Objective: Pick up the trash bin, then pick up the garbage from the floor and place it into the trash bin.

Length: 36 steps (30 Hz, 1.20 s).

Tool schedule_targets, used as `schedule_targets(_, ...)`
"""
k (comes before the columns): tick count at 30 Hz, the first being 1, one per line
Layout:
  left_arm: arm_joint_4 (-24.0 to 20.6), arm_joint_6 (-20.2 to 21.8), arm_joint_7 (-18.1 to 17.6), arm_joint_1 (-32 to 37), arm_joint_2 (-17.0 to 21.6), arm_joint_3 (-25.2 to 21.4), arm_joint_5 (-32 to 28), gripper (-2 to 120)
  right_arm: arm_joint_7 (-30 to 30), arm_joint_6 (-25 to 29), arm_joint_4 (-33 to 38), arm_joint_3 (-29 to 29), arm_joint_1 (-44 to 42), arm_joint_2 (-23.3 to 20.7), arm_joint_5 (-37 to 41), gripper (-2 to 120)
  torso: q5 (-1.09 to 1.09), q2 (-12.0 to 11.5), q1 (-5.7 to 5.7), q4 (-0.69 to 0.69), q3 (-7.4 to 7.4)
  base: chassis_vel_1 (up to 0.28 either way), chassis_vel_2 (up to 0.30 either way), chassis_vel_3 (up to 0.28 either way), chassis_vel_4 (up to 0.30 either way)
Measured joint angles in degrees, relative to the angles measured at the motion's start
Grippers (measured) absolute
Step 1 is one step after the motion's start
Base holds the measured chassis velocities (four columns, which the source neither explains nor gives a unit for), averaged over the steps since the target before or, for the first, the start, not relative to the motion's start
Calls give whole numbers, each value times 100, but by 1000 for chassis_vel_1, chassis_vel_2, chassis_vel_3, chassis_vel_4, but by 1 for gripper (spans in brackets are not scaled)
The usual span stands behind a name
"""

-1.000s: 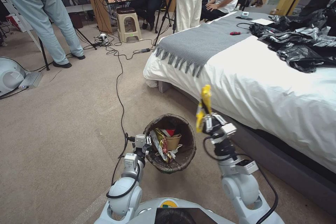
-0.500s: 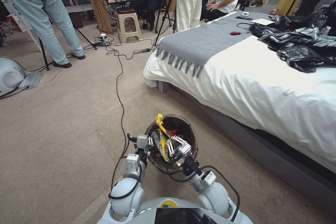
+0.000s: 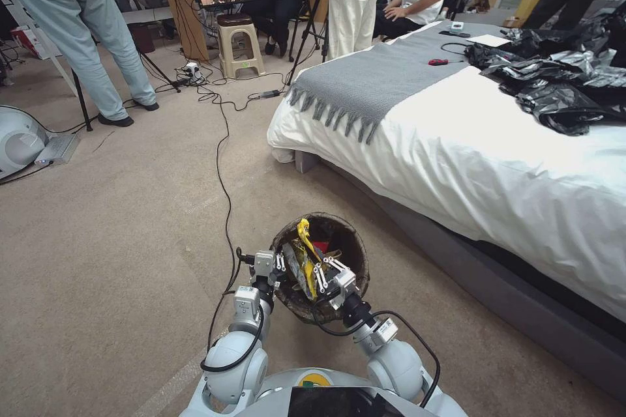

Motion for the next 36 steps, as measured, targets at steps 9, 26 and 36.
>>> schedule_targets(9,-24,2,2,39,22,0,-7,0,51,-8,-14,46,-9,-13,-11,46,0,0,0,0,0,0,0,0,0)
schedule_targets(26,-30,50,-5,31,41,-7,-12,0,67,88,174,168,-68,-14,-59,100,0,0,0,0,0,0,0,0,0)
schedule_targets(36,12,60,-13,-3,39,-89,-33,0,976,124,1382,1140,-633,262,-669,100,0,0,0,0,0,0,0,0,0)
